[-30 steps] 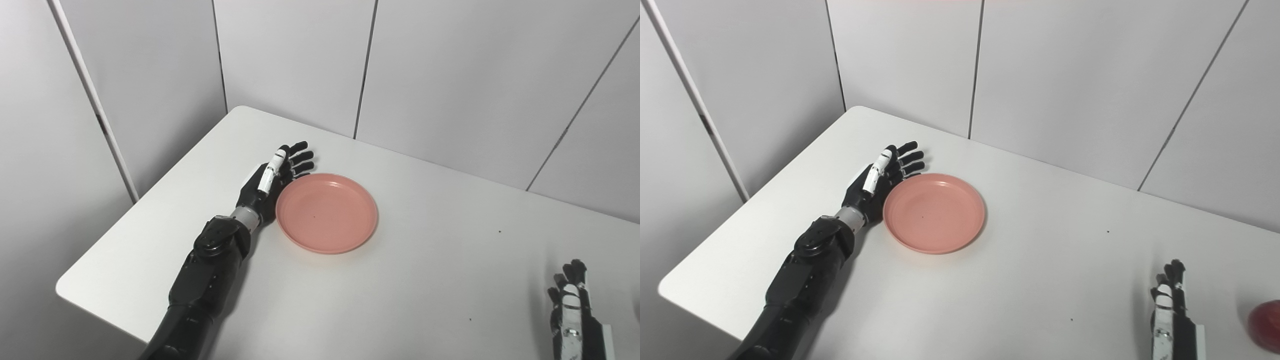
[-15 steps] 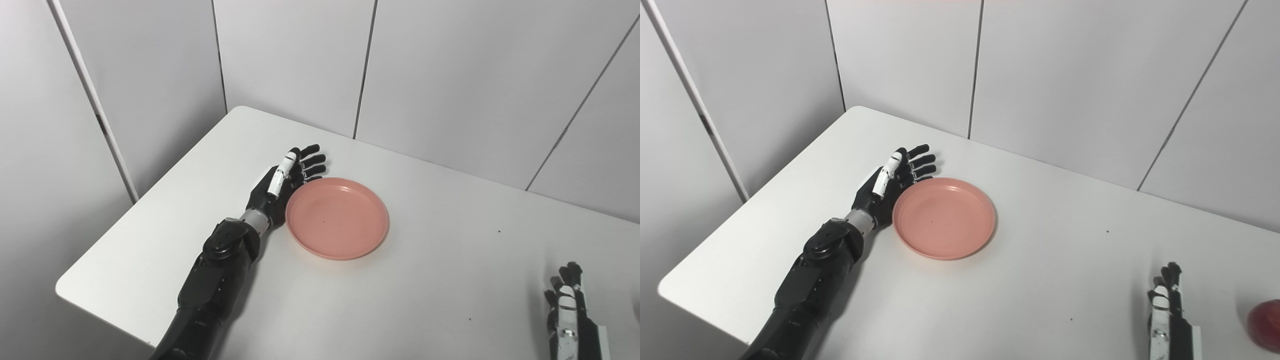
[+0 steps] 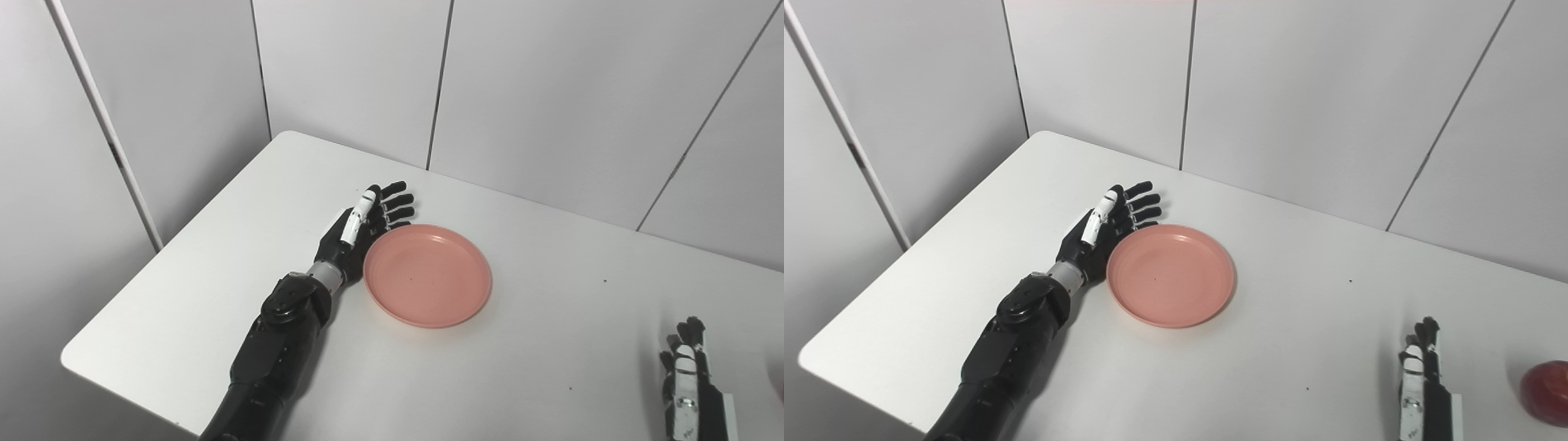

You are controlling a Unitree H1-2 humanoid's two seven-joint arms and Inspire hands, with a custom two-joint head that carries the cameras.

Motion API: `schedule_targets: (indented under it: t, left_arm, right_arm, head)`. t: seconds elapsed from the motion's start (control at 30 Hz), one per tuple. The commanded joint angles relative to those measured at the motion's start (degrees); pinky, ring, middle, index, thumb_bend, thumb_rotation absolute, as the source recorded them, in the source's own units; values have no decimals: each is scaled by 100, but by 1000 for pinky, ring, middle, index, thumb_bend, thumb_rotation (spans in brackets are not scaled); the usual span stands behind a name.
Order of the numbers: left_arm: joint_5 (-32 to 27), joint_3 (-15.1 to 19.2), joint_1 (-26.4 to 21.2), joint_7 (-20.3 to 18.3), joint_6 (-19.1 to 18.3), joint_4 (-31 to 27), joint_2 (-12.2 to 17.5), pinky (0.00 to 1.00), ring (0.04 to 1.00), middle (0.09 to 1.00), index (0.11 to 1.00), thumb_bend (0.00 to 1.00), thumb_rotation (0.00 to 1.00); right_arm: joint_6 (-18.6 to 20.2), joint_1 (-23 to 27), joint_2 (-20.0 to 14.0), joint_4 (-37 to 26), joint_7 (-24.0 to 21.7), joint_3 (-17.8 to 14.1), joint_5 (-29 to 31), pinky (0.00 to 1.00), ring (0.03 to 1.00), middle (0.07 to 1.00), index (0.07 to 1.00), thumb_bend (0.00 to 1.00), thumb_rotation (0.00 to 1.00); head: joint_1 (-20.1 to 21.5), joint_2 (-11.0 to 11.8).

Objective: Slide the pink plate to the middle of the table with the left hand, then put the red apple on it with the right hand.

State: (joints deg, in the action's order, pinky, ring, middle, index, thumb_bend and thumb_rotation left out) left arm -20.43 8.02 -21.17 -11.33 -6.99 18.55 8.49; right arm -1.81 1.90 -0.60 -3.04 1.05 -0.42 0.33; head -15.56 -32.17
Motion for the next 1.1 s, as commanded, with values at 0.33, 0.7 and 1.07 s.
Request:
schedule_targets:
  t: [0.33, 0.7, 1.07]
  left_arm:
    - [197, -265, 258, 86, -417, 117, -295, 798, 820, 820, 802, 319, 1000]
    - [307, -511, 333, 74, -495, -15, -384, 787, 815, 817, 796, 312, 1000]
    - [389, -743, 408, 162, -763, -294, -541, 803, 833, 836, 819, 312, 1000]
  right_arm:
    - [-233, 106, 76, -140, 67, 28, -159, 1000, 997, 994, 1000, 137, 1000]
    - [-98, 93, 210, -236, 85, 39, -190, 1000, 1000, 996, 998, 172, 1000]
    - [124, 66, 329, -397, 225, 109, -448, 1000, 988, 986, 989, 197, 1000]
  head:
    - [233, -103]
    - [458, -205]
    - [780, -388]
